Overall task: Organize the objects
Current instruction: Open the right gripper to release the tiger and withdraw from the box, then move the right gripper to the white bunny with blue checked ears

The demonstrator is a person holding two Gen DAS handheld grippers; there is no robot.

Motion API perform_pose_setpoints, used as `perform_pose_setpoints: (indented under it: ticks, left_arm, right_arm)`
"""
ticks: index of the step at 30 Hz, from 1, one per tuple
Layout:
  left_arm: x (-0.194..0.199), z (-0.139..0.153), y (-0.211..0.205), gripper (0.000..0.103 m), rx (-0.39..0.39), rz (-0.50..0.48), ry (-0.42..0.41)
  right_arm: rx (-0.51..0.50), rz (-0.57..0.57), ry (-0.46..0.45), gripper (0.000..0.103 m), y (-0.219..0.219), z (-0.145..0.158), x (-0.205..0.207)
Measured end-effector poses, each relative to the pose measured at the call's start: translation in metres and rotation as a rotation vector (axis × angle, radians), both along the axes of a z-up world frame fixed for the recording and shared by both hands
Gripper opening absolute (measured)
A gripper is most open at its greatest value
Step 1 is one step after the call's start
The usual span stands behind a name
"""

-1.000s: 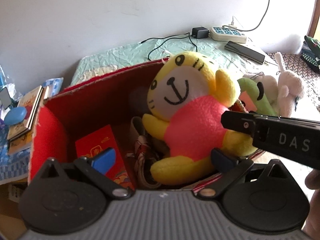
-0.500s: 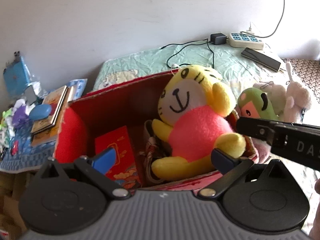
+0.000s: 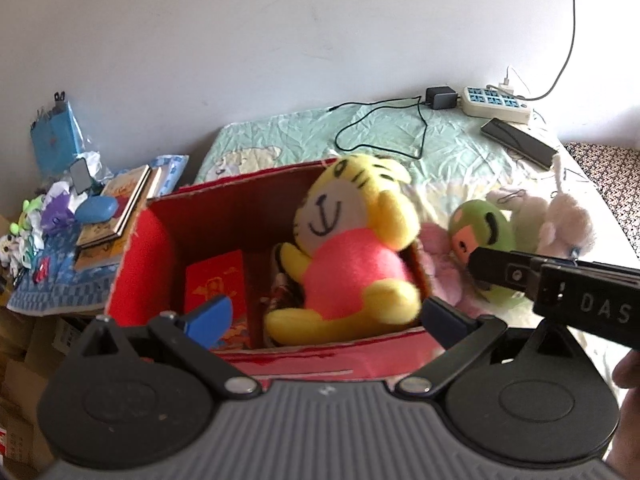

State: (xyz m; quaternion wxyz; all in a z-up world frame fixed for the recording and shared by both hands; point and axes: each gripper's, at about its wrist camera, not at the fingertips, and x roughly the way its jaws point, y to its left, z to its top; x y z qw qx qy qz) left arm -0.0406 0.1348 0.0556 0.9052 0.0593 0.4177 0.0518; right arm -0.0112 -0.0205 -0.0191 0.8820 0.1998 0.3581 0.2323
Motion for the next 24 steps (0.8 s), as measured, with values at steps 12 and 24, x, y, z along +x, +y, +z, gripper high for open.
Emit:
perform_pose_setpoints:
  ticks: [12,24]
  left_arm:
    - [0.003,-0.01,-0.053,0.101,0.017,-0.045,0.036]
    - [0.01,-0.018,-0.102,0.101,0.036,-0.135,0.056]
  right_arm:
    - [0.007,-0.02,0.024,0.037,-0.042,-0.01,-0.004]
    - [0.016,-0.097,0.053,0.037,-0.086,-0.021,-0.006]
